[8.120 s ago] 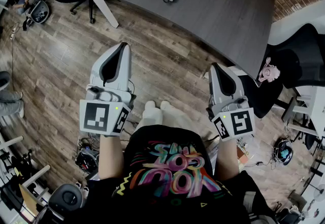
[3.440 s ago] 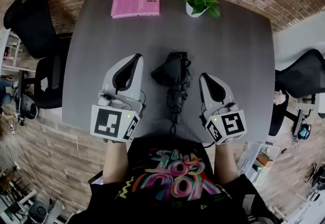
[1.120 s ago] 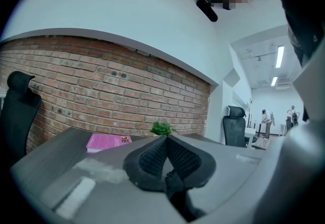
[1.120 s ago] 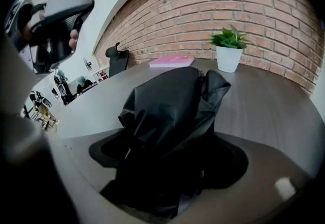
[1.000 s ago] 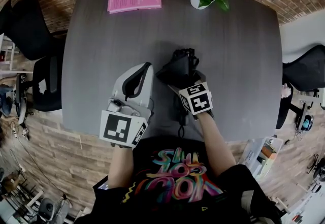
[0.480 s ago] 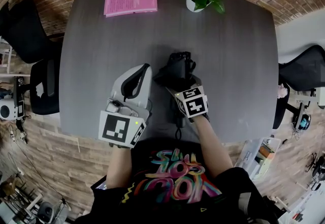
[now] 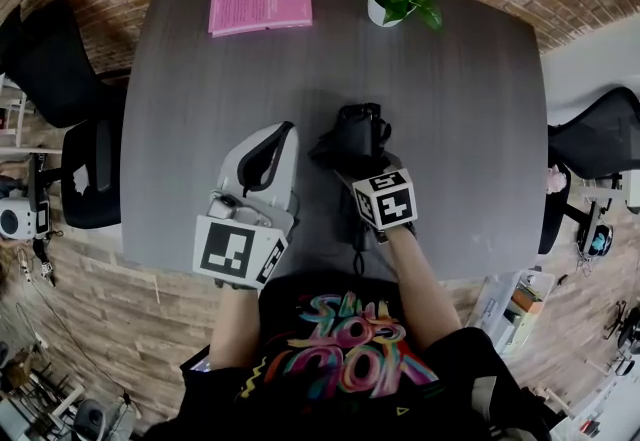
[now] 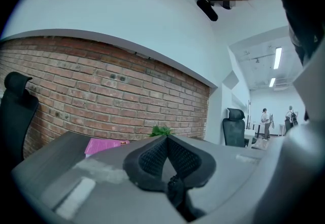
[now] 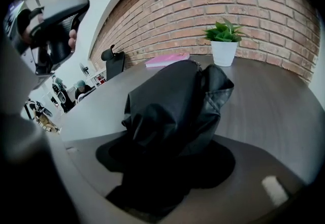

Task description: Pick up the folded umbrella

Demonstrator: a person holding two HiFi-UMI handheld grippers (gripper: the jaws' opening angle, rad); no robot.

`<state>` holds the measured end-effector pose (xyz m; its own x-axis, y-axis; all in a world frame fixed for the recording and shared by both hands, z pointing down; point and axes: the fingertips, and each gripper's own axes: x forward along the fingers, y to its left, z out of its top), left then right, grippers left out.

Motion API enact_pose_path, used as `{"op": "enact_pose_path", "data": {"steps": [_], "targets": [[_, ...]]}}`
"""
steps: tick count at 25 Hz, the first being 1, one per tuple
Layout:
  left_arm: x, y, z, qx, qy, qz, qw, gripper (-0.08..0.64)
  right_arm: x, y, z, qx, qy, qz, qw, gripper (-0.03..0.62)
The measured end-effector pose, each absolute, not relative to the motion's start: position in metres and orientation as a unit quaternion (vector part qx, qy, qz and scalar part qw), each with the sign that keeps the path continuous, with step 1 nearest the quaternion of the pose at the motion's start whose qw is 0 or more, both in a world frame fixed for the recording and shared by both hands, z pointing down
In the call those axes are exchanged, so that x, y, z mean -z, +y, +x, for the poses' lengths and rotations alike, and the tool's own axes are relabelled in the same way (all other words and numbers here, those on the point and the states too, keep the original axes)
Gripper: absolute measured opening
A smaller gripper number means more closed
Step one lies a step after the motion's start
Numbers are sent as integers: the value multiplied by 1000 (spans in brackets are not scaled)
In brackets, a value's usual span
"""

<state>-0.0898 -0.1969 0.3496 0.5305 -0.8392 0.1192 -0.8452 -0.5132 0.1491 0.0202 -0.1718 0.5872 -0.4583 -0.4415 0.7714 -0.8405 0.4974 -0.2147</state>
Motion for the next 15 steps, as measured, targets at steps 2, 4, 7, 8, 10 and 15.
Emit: {"op": "enact_pose_path", "data": {"steps": [2, 4, 7, 8, 10, 15], "targets": [[-348, -197, -91, -15, -484, 870, 93, 2, -583, -172, 20, -298, -801, 403, 328, 304], [-347, -198, -93, -14, -485, 870, 92, 2, -579, -171, 19, -294, -804, 402, 325, 299], [-343, -198, -95, -12, -486, 870, 88, 2, -568, -170, 18, -293, -809, 404, 311, 298], [-341, -198, -96, -12, -486, 870, 86, 2, -563, -170, 18, -292, -811, 405, 305, 296], [-338, -197, -97, -11, -486, 870, 83, 2, -551, -171, 18, -284, -817, 406, 295, 296], [-331, -195, -96, -11, -483, 872, 75, 0, -517, -176, 18, -260, -832, 410, 268, 295]]}}
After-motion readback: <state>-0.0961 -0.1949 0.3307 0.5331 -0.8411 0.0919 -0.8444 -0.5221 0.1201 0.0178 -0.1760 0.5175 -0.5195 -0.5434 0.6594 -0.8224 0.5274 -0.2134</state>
